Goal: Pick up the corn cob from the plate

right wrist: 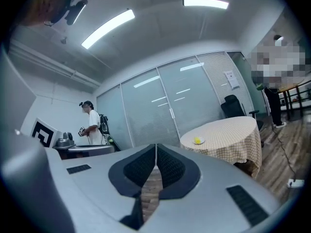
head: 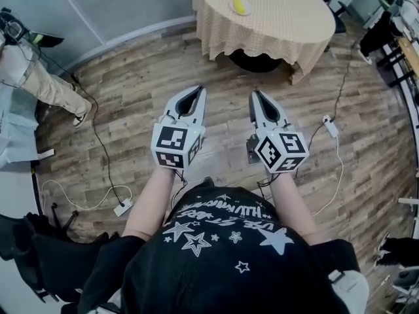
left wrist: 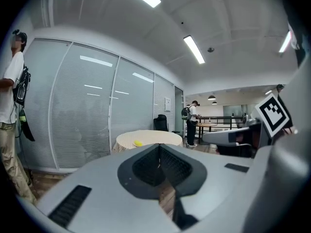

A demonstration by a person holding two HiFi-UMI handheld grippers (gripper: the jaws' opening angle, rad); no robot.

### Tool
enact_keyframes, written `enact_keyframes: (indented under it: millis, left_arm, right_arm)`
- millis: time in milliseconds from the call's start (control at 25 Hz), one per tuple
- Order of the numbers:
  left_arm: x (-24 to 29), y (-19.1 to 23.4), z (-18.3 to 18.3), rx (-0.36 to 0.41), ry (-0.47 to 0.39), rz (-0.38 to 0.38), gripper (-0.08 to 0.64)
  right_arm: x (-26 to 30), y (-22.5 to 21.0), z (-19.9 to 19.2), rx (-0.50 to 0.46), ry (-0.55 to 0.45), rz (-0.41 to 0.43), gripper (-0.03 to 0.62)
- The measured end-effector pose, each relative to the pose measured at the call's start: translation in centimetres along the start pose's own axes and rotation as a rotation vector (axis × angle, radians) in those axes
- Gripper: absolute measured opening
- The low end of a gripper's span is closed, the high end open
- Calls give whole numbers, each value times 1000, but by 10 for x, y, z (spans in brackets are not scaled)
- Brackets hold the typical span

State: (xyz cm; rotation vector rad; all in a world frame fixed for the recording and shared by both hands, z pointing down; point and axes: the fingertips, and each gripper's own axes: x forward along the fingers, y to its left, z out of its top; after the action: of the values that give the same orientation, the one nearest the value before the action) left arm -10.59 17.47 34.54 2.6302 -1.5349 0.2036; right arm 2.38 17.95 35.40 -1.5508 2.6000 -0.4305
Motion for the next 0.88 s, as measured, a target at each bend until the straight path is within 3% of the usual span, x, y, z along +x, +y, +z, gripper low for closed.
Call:
enact_keyframes:
  millis: [200,400,640,760,880]
  left_arm:
    - [-4,9,-6,-13,-6,-43,9]
    - [-3,3,-5,-42,-45,-191,9]
    - [17,13,-19,-75,2,-153,9]
    - [35,19,-26,-70,41,-141,9]
    - [55,23,-28,-63,57,-135,9]
  right_arm:
    - [2,6,-6,0,-23,-43,32]
    - [-3,2,-5,-49,-38,-121,34]
    - [2,-29,-8,-39,-16,-150,34]
    - [23,-39,-6,-64,-20,-123,34]
    - [49,-57,-4,-30,-23,-94,34]
